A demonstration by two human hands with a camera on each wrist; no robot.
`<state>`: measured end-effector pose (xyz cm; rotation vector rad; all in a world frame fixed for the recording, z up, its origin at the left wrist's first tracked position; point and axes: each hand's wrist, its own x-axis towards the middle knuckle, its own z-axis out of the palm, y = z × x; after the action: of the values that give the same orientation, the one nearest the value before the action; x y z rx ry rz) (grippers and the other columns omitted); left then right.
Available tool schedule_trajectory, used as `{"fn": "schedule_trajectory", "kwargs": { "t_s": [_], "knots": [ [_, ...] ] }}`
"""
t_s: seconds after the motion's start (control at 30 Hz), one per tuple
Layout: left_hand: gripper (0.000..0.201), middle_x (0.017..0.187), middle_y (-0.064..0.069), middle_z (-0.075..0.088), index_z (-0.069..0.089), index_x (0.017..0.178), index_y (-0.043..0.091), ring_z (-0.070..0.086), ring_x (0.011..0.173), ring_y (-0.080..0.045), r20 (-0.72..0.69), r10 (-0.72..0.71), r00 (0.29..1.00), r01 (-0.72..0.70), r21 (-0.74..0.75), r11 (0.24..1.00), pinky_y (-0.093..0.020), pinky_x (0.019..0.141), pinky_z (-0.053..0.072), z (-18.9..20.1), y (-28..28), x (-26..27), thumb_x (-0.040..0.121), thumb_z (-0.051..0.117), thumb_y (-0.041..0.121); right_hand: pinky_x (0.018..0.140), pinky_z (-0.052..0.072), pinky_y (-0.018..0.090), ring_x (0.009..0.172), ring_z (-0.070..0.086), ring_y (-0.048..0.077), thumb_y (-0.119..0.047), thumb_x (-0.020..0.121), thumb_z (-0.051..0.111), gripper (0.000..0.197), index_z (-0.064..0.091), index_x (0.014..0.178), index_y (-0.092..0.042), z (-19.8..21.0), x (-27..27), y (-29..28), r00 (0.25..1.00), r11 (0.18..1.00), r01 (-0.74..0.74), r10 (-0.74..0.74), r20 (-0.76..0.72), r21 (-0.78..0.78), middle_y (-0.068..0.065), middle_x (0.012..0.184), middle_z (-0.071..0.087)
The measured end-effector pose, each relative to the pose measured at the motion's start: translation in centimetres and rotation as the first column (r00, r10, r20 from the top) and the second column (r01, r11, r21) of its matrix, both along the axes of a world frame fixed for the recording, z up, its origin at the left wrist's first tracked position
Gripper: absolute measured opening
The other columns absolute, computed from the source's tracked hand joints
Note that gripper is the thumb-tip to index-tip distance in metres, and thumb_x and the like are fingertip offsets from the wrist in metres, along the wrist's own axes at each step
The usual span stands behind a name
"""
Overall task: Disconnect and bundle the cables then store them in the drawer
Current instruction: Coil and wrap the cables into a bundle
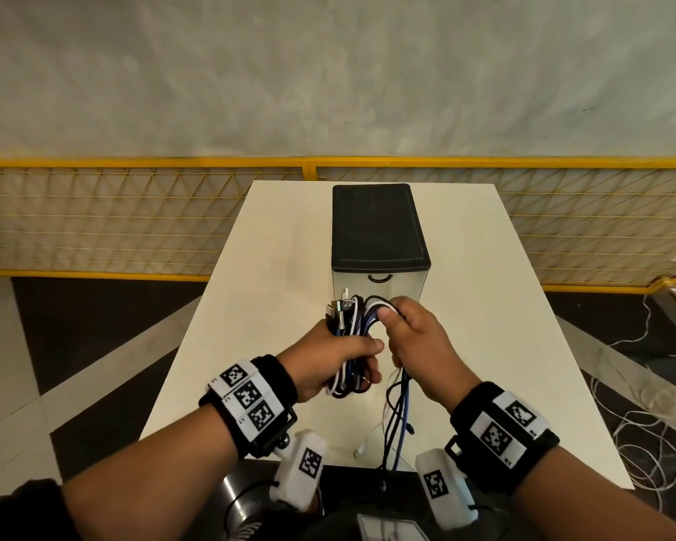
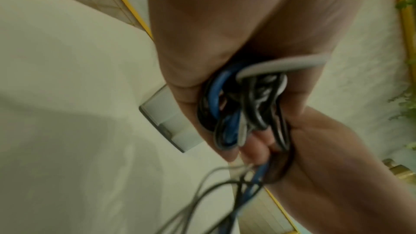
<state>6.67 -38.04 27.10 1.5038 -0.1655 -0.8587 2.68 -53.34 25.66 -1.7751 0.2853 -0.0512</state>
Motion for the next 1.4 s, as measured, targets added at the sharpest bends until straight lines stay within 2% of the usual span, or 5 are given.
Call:
{"fn": "schedule_trajectory", "kwargs": {
  "t_s": [0.37, 0.73, 0.9, 1.03, 1.4],
  "knots": [
    [0.011, 0.089, -0.006, 0.072, 0.07, 0.101, 0.016, 0.069, 0.082, -0.024, -0.087, 0.139, 0.987, -0.152, -0.168, 0.974, -0.043, 0.082, 0.055, -0.4, -1.8, -0.2, 0.092, 0.064, 0.012, 0.093, 0.053, 0.035, 0.113, 0.067, 0.019, -0.053, 0.102, 0.022, 0.059, 0.063, 0.124, -0.018, 2.1, -0.3, 1.9, 0.994, 0.824, -0.036, 0.089, -0.067, 0.566, 0.006, 0.119, 0.072],
    [0.027, 0.086, -0.007, 0.074, 0.07, 0.096, 0.008, 0.071, 0.087, -0.023, 0.072, 0.01, 0.997, -0.004, -0.093, 0.996, -0.033, 0.08, 0.056, -0.7, -1.1, -0.2, 0.077, 0.069, -0.012, 0.115, 0.034, 0.037, 0.135, 0.046, 0.013, -0.078, 0.074, 0.029, 0.096, 0.024, 0.155, -0.027, 2.1, -0.1, 1.6, 0.964, 0.804, -0.134, 0.24, -0.11, 0.58, -0.002, 0.152, 0.043],
    [0.018, 0.077, -0.018, 0.067, 0.067, 0.085, 0.0, 0.067, 0.077, -0.031, 0.022, 0.172, 0.985, -0.17, -0.078, 0.982, -0.043, 0.074, 0.054, -1.5, -1.7, -0.6, 0.067, 0.067, 0.001, 0.085, 0.044, 0.009, 0.099, 0.054, -0.023, -0.064, 0.092, 0.018, 0.053, 0.05, 0.127, -0.041, 3.1, 0.0, 1.2, 0.954, 0.866, -0.196, 0.277, -0.116, 0.459, -0.038, 0.116, 0.061],
    [0.018, 0.07, -0.012, 0.067, 0.07, 0.069, 0.008, 0.068, 0.066, -0.024, -0.101, 0.273, 0.957, -0.287, -0.168, 0.943, -0.037, 0.067, 0.057, -0.8, -1.5, 0.5, 0.077, 0.061, -0.005, 0.114, 0.028, 0.042, 0.134, 0.042, 0.008, -0.074, 0.082, 0.047, 0.078, 0.025, 0.15, -0.043, 1.3, -0.5, 0.0, 0.947, 0.898, -0.199, 0.279, -0.159, 0.392, -0.012, 0.151, 0.041],
    [0.027, 0.052, 0.002, 0.044, 0.054, 0.061, 0.017, 0.045, 0.044, -0.013, -0.225, 0.34, 0.913, -0.395, -0.281, 0.874, -0.029, 0.052, 0.042, -0.2, -2.2, 1.4, 0.086, 0.064, 0.012, 0.089, 0.048, 0.044, 0.075, 0.07, 0.027, -0.005, 0.082, 0.068, 0.021, 0.062, 0.102, -0.005, -1.5, -1.7, 0.5, 0.797, 0.8, -0.45, 0.56, -0.226, 0.397, 0.021, 0.073, 0.062]
  ]
}}
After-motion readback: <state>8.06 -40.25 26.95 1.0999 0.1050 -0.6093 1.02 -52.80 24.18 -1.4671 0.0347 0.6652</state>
